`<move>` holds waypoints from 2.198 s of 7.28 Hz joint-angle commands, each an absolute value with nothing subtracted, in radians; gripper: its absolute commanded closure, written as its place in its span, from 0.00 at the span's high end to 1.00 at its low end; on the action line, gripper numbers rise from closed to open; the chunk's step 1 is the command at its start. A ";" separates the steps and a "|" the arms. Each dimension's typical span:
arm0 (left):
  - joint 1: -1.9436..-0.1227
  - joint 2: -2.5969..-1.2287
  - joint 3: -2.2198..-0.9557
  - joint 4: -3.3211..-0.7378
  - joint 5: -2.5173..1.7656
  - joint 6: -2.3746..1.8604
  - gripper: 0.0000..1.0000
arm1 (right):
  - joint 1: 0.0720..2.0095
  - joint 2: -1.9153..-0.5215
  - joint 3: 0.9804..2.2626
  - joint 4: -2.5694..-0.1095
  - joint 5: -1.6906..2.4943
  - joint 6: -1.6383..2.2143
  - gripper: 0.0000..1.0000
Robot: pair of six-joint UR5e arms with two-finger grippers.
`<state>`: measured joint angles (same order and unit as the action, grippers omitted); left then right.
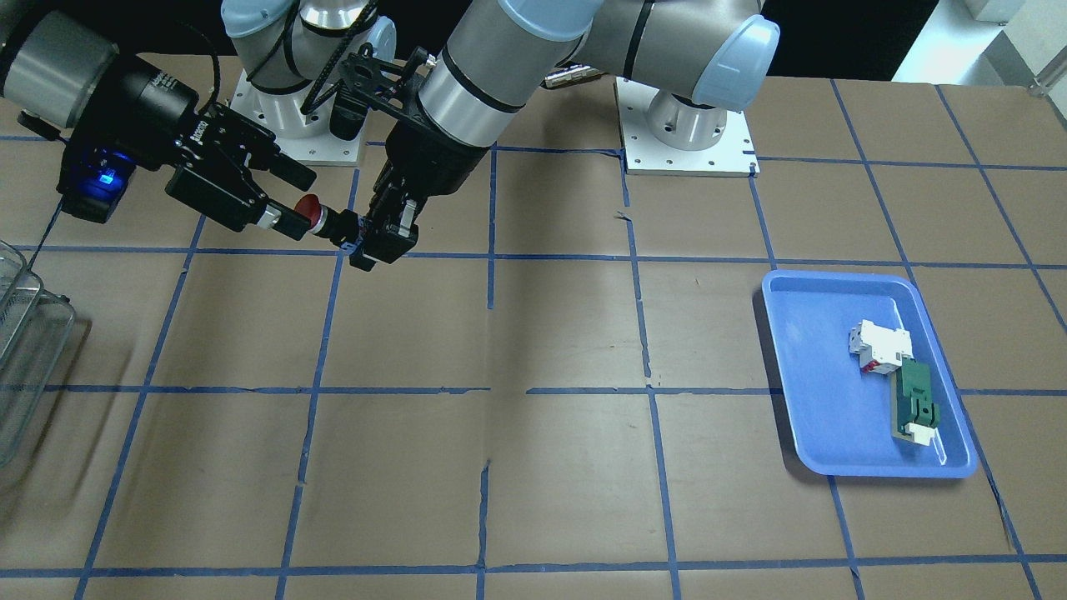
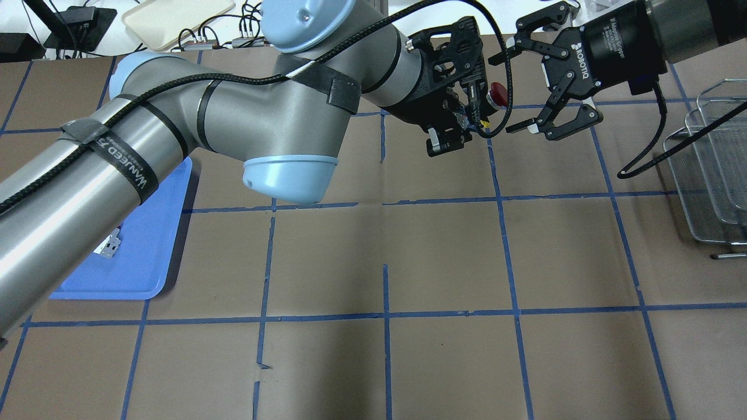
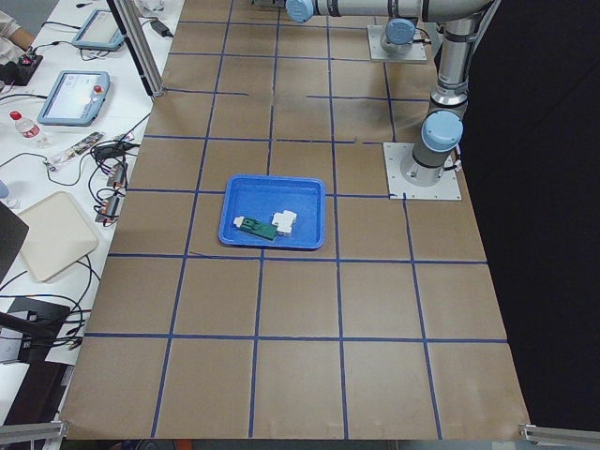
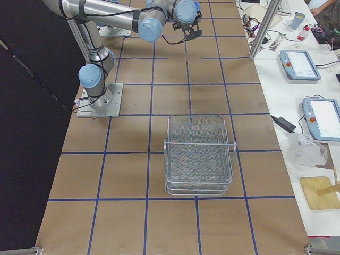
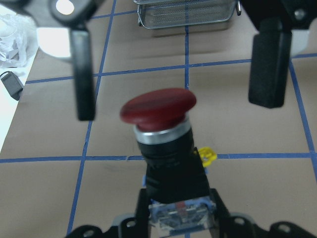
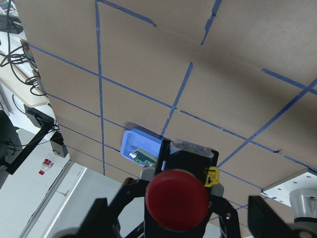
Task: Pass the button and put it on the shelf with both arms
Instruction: 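Close the right gripper around the red button head above the left gripper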
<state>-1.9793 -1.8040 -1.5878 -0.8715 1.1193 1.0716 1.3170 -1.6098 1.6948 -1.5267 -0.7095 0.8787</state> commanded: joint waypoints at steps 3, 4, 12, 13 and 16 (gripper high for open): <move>-1.980 -1.801 -1.591 -0.871 1.118 1.072 0.00 | 1.319 -1.608 1.726 -1.569 -0.707 0.911 1.00; -1.980 -1.802 -1.591 -0.871 1.118 1.072 0.00 | 1.321 -1.606 1.726 -1.571 -0.709 0.926 1.00; -1.980 -1.804 -1.588 -0.871 1.118 1.069 0.00 | 1.322 -1.578 1.726 -1.577 -0.681 0.971 0.99; -1.980 -1.804 -1.588 -0.871 1.118 1.069 0.00 | 1.322 -1.572 1.726 -1.575 -0.681 0.973 0.96; -1.980 -1.804 -1.585 -0.871 1.117 1.069 0.00 | 1.322 -1.572 1.724 -1.575 -0.678 0.976 0.61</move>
<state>-1.9810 -1.8039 -1.5859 -0.8713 1.1179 1.0692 1.3223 -1.5729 1.7255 -1.5755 -0.6794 0.9767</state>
